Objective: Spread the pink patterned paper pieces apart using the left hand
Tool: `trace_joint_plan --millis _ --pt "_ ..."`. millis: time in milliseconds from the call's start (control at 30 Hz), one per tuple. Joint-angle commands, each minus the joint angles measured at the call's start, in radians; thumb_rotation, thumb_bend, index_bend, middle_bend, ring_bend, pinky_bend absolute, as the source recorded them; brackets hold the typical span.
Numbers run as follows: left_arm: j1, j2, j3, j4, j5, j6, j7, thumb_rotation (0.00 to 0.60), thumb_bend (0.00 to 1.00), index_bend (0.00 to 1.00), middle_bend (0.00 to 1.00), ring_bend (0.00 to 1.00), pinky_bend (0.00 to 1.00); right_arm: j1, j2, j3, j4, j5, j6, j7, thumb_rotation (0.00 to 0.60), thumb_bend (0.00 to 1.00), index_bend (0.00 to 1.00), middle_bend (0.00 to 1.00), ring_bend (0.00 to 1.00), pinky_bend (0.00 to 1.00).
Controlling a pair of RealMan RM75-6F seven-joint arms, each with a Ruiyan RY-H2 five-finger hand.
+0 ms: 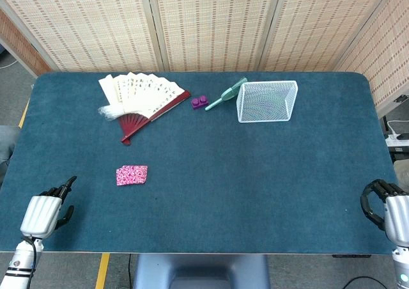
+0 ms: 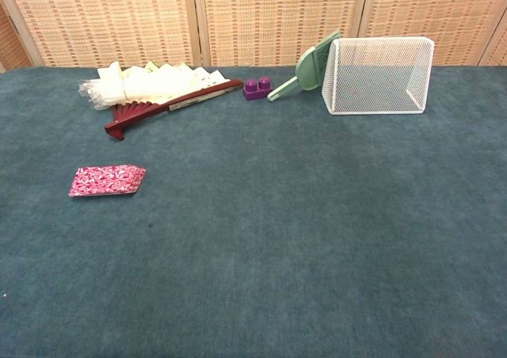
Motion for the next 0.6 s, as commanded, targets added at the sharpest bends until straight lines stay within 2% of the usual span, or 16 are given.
trace_joint_plan --millis 33,367,467,567,600 --pt "0.001 0.001 0.000 0.001 0.002 0.002 -0.001 0.600 0.40 0.07 0.31 0.37 0.55 0.001 0.000 -0.001 -0.001 -0.001 -0.004 -0.002 0.600 0.47 0.74 0.54 0.59 0.89" --pt "-0.005 0.004 0.006 0.003 0.019 -0.005 -0.025 0.600 0.39 0.06 0.30 0.32 0.44 0.006 -0.002 -0.012 0.004 -0.022 -0.012 0.007 0.600 0.47 0.75 0.55 0.59 0.89" --pt "-0.013 -0.010 0.004 0.025 0.038 0.001 -0.045 0.600 0.39 0.06 0.46 0.46 0.51 0.011 -0.006 -0.010 0.010 -0.022 -0.020 0.016 0.600 0.47 0.75 0.55 0.59 0.89" --pt "-0.024 -0.030 0.000 0.044 0.054 0.006 -0.050 0.600 0.40 0.08 0.65 0.70 0.72 0.017 -0.008 -0.012 0.010 -0.018 -0.036 0.011 0.600 0.46 0.75 0.55 0.59 0.89" --pt "-0.027 -0.038 -0.005 0.046 0.059 0.012 -0.042 0.600 0.40 0.09 0.74 0.79 0.81 0.018 -0.007 -0.014 0.010 -0.020 -0.040 0.011 0.600 0.46 0.75 0.55 0.59 0.89"
